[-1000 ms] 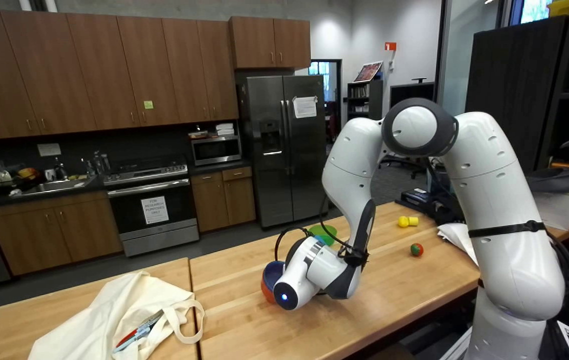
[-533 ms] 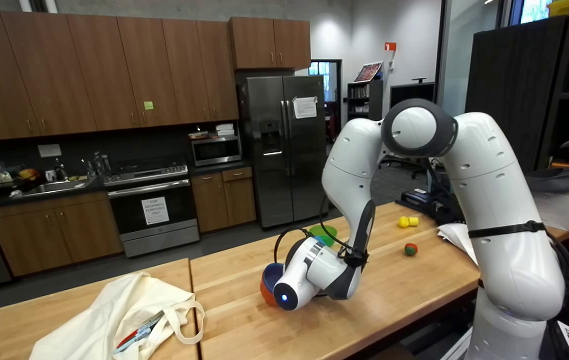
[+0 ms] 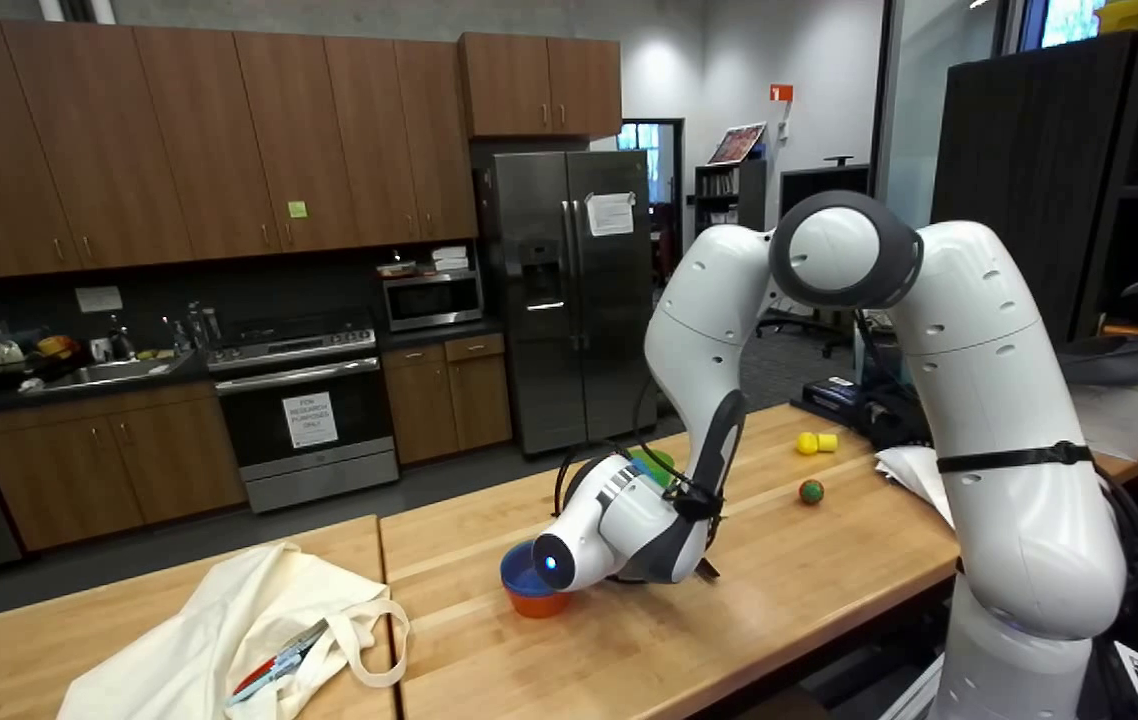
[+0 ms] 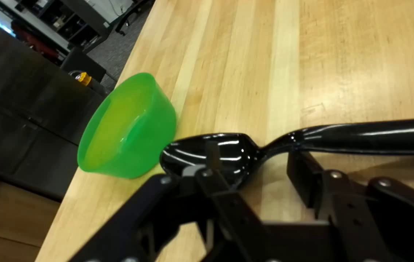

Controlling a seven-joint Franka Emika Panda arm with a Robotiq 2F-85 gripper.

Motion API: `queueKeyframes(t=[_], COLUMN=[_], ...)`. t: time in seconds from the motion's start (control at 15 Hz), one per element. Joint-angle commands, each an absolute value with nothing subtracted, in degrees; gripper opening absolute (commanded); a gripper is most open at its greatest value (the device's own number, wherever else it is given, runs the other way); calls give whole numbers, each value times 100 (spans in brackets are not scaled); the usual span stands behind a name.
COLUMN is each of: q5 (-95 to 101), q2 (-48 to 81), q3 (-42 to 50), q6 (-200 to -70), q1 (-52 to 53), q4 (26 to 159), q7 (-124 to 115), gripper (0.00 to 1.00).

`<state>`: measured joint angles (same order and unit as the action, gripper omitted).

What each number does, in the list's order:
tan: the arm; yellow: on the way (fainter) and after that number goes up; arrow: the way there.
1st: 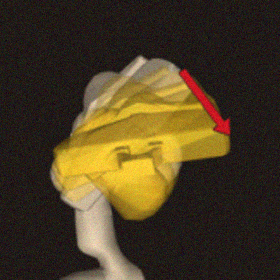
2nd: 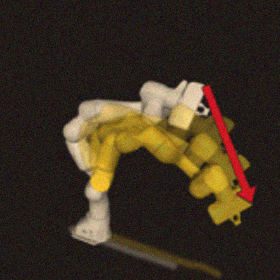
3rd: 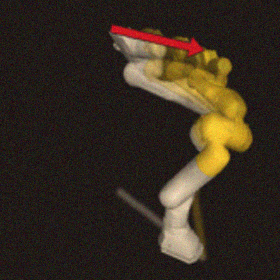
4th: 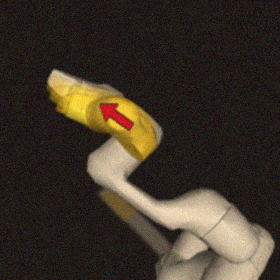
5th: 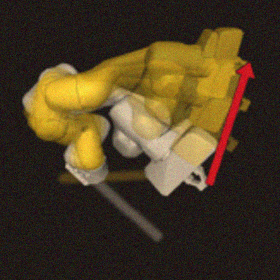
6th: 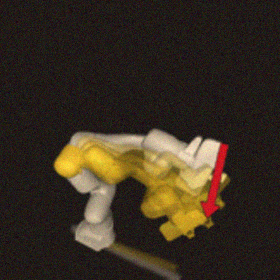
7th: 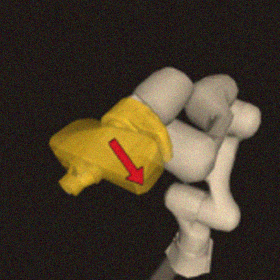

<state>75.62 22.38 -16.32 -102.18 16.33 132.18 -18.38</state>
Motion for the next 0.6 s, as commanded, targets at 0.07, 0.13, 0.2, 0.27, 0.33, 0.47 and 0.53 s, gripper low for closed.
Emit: queueKeyframes(t=[0.07,0.13,0.2,0.27,0.33,0.47,0.53], q5=[6902,6841,6754,6700,6639,6550,6468], q2=[1647,1549,1478,1402,1338,1202,1154], q3=[-1588,-1563,-1544,-1523,-1504,-1458,-1448], q6=[-10431,-10478,-10500,-10528,-10543,-10599,-10634], q1=[1391,1357,1335,1315,1296,1263,1250], q4=[13244,13252,13240,13244,13242,13249,13233], q7=[-1901,-1922,-1946,-1976,-1982,-1977,-1966], gripper=[89,94,93,95,97,92,92])
